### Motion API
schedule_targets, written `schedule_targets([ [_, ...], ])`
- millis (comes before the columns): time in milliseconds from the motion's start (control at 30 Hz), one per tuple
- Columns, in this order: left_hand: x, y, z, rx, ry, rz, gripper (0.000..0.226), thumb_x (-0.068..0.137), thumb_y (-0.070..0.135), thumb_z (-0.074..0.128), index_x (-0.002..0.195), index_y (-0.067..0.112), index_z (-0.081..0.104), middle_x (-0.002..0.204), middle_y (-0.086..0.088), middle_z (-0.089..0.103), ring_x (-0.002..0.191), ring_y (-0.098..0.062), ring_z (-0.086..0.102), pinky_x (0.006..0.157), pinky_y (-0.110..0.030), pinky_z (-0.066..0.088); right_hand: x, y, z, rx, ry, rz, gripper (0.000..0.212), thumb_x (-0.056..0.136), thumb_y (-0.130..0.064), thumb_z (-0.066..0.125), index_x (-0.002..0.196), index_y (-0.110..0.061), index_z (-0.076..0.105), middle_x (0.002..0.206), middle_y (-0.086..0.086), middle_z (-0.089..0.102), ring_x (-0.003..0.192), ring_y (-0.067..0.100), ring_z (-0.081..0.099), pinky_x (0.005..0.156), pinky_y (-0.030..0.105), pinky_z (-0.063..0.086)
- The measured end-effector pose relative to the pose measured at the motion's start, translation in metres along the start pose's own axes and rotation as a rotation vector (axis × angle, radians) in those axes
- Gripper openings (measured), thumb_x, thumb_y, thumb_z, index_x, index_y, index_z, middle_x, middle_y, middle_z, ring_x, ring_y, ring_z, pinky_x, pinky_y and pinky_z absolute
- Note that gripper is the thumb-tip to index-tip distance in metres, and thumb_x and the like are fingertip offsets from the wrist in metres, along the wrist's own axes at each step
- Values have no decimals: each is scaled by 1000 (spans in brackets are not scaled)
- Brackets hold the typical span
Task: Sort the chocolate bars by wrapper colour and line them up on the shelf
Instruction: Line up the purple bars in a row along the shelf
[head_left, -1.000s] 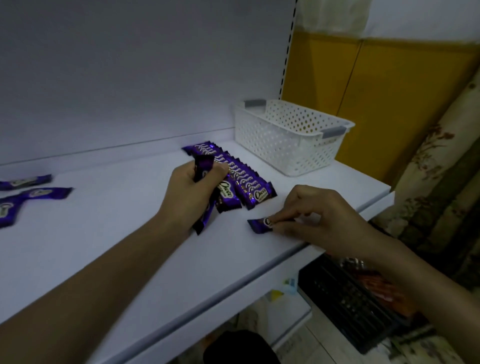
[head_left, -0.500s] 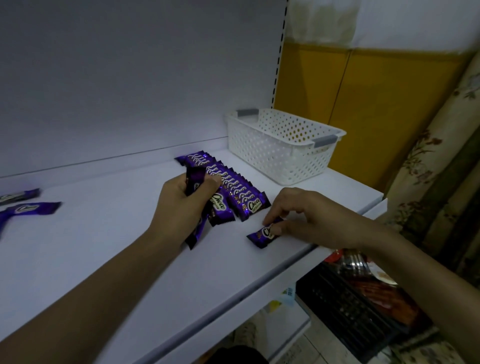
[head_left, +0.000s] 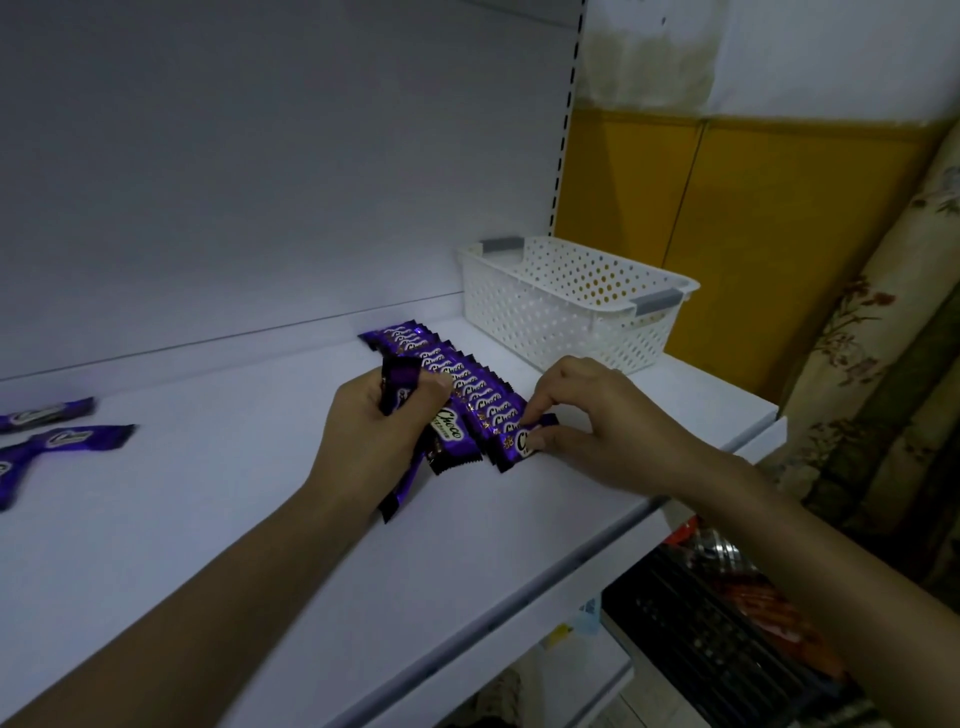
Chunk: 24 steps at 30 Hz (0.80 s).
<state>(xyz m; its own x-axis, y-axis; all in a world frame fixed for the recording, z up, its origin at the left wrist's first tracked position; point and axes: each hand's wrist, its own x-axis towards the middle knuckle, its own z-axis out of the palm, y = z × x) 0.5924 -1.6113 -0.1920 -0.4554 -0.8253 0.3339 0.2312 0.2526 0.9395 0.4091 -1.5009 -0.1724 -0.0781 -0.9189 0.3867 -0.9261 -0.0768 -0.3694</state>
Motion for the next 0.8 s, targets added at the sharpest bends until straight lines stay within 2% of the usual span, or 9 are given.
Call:
schedule_targets([
  [133,-1,0,0,-10,-13,11,14,89,17,65,76,14,70,69,4,72,62,-7,67,56,-18,51,0,-2,-1,-1,-14,-9,19,83,-25,71,100,-17,72,103,-1,59,101,14,52,87,36,45],
  [200,-1,1,0,3,-23,25,13,89,17,64,78,15,70,70,3,73,64,-7,68,56,-17,51,0,-7,-1,87,42,-49,16,89,-18,64,100,-11,73,100,3,62,97,17,56,82,29,46],
  [267,-1,2,0,10,-11,33,14,89,17,64,77,17,70,70,3,73,63,-7,68,56,-17,51,0,-21,2,255,72,-35,32,93,-30,52,96,-5,72,92,7,67,87,17,60,74,26,48],
  [333,-1,2,0,10,4,41,15,89,16,65,75,19,70,71,2,73,64,-10,69,57,-19,52,2,-37,7,386,65,23,52,92,-47,46,85,-2,70,77,11,68,73,22,62,66,34,48],
  [433,-3,3,0,64,18,104,13,87,18,68,74,17,70,68,-1,71,65,-12,67,60,-26,54,8,-56,19,442,25,70,36,86,-40,65,67,-10,67,56,2,59,53,15,52,52,29,41],
  [500,-4,4,-1,107,25,155,14,84,25,70,76,14,69,69,-2,70,66,-12,65,62,-26,54,12,-61,23,487,12,112,26,79,-27,74,68,-6,66,50,-8,54,49,4,47,53,21,37],
  [600,-6,7,-2,73,22,149,19,76,39,67,77,20,69,72,4,72,68,-9,69,60,-18,52,13,-58,23,600,16,196,20,81,-19,74,77,0,68,59,5,63,55,12,57,58,29,45],
  [667,-6,8,-2,77,14,131,23,71,44,67,75,22,67,71,6,72,66,-8,69,58,-17,51,10,-57,22,666,22,222,14,83,-14,71,78,-1,69,58,2,65,52,12,61,55,26,49],
  [800,-5,5,-2,139,-8,97,43,64,59,71,77,18,65,71,4,71,66,-13,68,61,-28,53,7,-56,29,675,68,277,14,83,-10,70,79,2,67,62,9,67,48,13,63,51,24,51],
])
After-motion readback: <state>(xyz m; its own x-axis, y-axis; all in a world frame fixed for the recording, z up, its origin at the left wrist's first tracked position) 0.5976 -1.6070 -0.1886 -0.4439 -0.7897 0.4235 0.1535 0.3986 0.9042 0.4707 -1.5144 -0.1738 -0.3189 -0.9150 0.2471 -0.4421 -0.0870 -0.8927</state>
